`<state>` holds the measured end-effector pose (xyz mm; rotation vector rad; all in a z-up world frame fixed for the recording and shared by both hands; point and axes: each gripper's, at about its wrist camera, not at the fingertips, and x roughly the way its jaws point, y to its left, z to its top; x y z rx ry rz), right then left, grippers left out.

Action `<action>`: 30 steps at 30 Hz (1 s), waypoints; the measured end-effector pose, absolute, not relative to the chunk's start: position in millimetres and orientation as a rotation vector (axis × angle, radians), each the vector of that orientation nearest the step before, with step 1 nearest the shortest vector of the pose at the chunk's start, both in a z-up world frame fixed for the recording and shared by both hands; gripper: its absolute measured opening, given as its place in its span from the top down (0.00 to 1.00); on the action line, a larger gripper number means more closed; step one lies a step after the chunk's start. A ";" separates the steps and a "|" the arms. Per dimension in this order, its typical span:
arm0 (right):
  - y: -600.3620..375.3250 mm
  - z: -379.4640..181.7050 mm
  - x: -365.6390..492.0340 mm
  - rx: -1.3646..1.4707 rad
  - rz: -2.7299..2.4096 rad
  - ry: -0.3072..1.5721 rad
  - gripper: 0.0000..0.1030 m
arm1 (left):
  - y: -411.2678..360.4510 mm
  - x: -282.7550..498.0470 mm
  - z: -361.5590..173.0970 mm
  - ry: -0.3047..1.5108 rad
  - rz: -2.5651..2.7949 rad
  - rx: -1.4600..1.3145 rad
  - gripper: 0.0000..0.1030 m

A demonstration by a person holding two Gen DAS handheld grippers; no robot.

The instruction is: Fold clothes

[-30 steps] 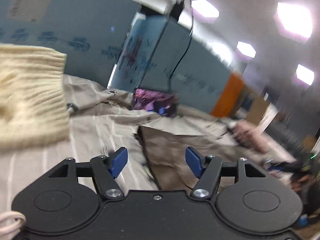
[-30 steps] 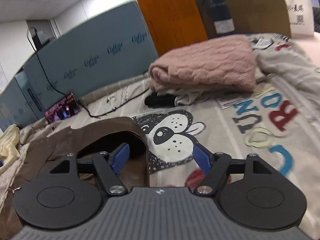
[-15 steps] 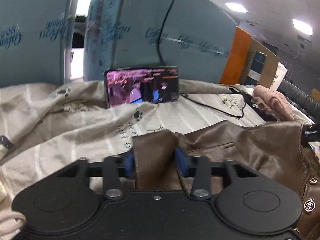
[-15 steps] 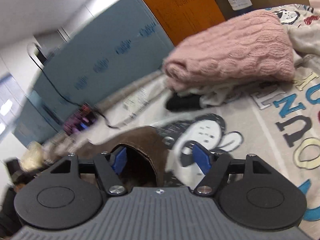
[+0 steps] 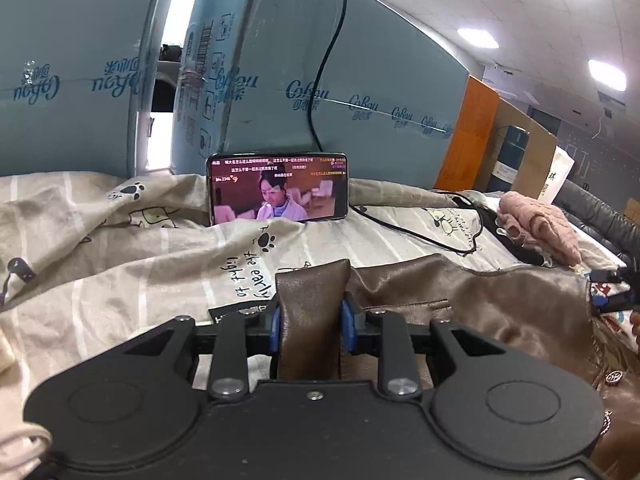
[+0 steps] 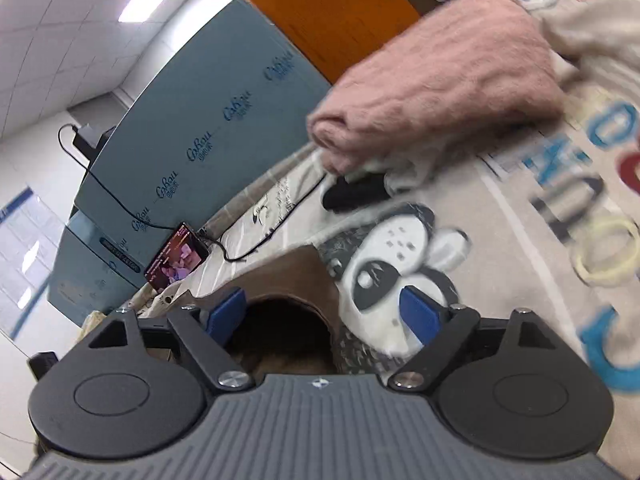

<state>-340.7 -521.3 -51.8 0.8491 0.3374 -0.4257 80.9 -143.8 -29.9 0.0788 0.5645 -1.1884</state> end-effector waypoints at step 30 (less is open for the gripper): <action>-435.7 24.0 -249.4 0.188 -0.293 0.496 0.26 | -40.3 50.4 -6.6 0.627 -1.008 0.007 0.16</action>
